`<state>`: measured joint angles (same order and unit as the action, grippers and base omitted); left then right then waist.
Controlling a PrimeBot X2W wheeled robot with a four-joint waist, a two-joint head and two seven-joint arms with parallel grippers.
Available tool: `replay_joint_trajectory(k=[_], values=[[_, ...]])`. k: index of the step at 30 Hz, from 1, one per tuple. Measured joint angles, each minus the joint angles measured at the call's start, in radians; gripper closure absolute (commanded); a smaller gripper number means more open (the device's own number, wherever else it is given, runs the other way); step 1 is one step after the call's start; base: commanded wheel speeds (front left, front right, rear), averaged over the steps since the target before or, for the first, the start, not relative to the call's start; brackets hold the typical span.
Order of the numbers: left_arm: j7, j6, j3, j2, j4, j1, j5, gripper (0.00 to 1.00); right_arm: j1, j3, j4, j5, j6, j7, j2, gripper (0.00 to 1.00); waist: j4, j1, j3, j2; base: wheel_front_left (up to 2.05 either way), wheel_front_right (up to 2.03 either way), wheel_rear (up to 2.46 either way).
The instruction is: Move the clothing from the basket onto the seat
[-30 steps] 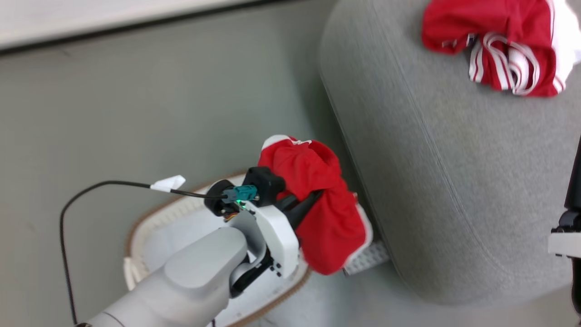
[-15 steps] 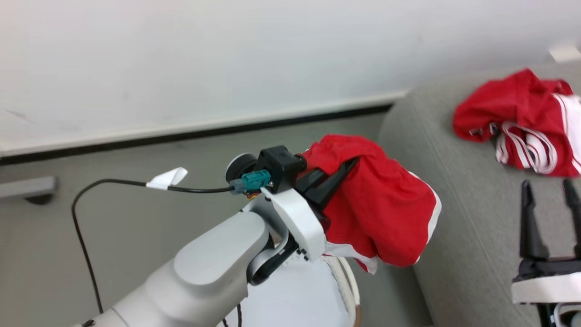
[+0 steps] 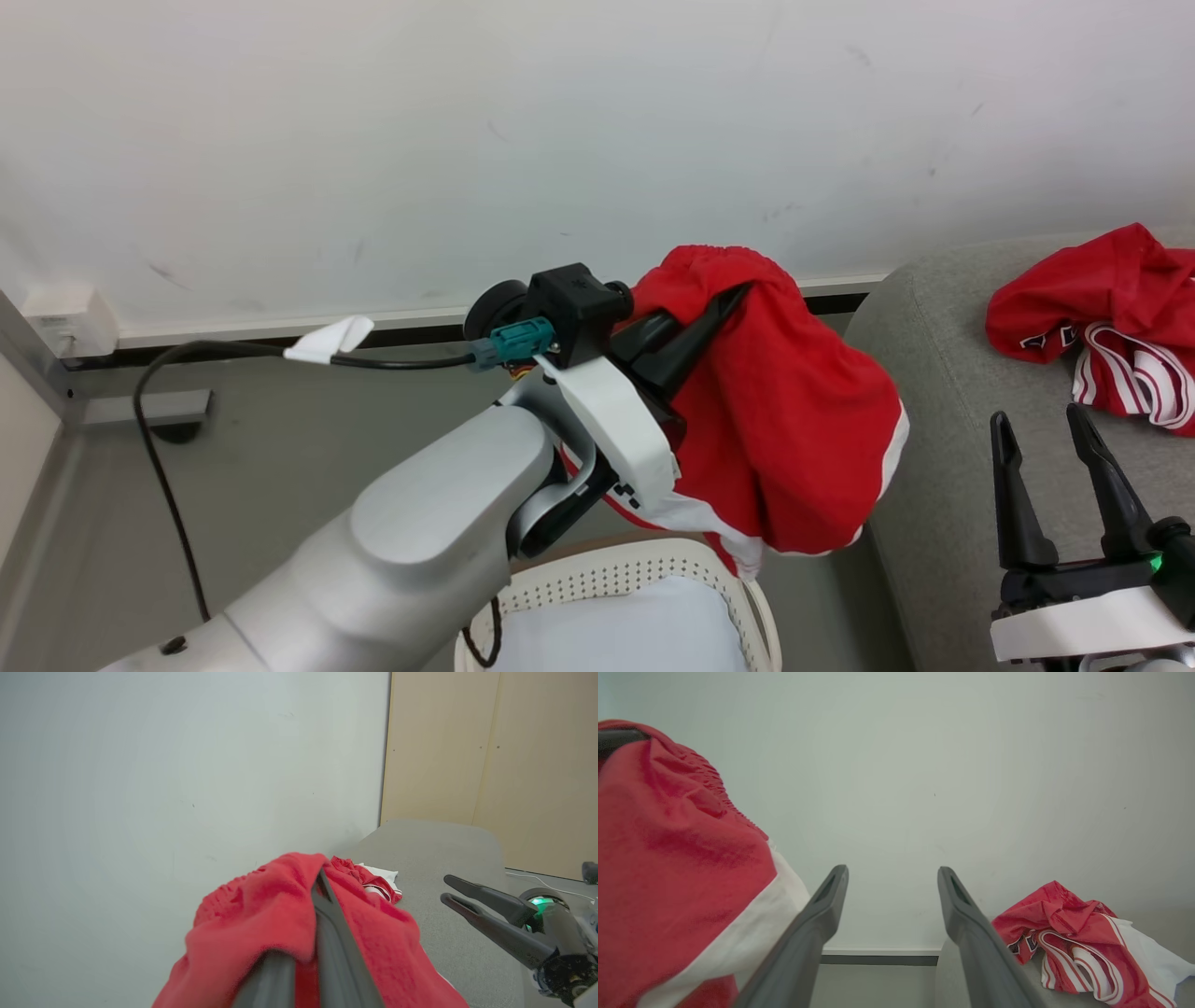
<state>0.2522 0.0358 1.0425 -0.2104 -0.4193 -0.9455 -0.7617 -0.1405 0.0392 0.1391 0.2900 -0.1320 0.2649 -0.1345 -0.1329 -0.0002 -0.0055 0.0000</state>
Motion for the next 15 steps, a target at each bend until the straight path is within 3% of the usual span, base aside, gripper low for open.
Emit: replay_joint_trajectory(k=[5,12,15], values=[[-0.002,-0.006,-0.001,-0.003,-0.002,0.002,-0.005,1.00,0.010,0.071,-0.028,0.023,0.000,0.000,-0.034,0.00,0.005,0.0001,0.003,0.0000,0.00,0.00,0.00],[0.000,0.000,-0.007,0.000,-0.025,0.003,-0.012,1.00,0.068,0.216,-0.119,0.107,0.000,0.000,-0.159,0.00,0.012,0.0002,0.002,0.0000,0.00,0.00,0.00],[0.002,0.006,-0.008,0.005,-0.036,0.003,-0.013,1.00,0.079,0.336,-0.147,0.127,0.000,0.000,-0.219,0.00,0.015,0.0002,-0.002,0.0000,0.00,0.00,0.00]])
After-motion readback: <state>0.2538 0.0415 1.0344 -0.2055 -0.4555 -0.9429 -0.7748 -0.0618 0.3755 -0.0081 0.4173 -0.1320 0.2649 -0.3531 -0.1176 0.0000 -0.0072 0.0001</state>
